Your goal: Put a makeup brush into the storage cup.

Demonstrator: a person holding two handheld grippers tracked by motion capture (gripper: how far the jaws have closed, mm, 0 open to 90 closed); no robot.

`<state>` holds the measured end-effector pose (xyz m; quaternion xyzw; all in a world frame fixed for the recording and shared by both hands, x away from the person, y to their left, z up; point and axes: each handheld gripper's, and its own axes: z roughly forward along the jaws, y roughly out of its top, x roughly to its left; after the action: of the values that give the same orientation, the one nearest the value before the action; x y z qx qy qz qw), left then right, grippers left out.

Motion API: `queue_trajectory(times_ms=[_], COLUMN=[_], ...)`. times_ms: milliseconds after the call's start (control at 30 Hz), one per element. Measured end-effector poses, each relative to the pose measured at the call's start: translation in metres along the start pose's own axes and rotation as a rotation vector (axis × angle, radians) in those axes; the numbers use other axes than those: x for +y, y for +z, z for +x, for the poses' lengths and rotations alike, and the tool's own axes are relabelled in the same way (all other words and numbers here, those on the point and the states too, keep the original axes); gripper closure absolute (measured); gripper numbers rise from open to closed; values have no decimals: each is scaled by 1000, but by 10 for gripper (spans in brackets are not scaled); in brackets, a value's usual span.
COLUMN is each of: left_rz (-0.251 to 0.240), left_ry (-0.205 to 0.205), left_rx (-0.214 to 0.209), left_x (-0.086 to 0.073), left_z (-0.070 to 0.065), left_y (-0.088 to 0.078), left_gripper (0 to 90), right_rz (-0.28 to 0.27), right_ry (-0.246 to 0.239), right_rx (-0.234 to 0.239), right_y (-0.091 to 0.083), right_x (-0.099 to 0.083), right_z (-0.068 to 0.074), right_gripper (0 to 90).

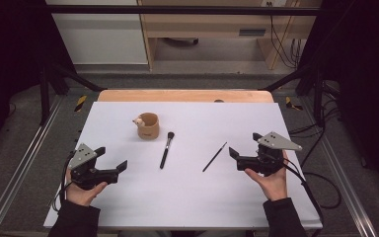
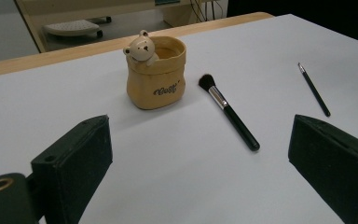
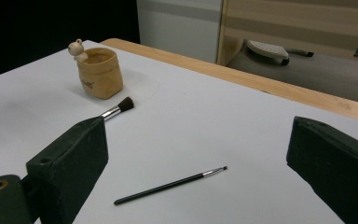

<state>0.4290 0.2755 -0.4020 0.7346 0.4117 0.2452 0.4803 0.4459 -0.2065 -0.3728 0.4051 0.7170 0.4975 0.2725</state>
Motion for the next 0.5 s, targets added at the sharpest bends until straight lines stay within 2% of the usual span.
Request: queue_trajectory(times_ms=[500], left_rz=[8], left_ry=[11], left_rx=[-1], left_x=[-1], left_z=[-1], left_y=[0], left_gripper=[55], right_rz=[69], right_ry=[17], right_rx=[-14], right_y=[31], right_x=[5], right_z=[12], right_gripper=[62])
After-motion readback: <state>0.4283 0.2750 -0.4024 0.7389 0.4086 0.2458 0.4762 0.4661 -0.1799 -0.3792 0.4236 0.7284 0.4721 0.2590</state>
